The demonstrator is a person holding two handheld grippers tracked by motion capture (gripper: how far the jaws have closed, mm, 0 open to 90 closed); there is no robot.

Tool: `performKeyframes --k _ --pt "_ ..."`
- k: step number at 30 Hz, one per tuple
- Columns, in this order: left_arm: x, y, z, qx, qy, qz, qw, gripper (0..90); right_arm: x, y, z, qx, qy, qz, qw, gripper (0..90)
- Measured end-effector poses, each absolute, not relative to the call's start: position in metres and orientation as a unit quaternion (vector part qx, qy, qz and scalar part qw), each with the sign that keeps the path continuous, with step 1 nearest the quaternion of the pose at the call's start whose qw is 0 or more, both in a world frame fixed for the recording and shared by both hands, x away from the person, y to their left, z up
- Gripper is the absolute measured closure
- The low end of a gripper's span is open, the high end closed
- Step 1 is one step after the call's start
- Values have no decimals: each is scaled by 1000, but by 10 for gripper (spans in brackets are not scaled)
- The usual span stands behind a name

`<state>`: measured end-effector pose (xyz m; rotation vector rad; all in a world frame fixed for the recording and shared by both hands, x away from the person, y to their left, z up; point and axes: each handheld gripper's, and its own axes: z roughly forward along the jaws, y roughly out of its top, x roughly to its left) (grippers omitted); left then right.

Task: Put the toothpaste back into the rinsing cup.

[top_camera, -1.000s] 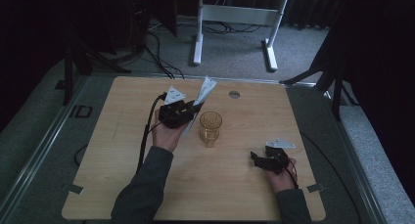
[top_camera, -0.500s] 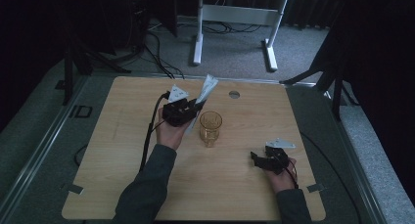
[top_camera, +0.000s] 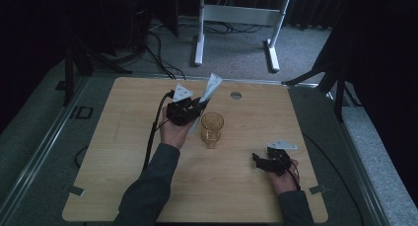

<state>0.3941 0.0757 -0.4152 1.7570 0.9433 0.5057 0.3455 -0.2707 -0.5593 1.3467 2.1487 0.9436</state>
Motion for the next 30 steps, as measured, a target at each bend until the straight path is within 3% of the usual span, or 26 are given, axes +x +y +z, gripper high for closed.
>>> performKeyframes --k 30 --pt "405 66 -415 727 386 208 528 745 345 -271 -559 486 775 341 216 293"
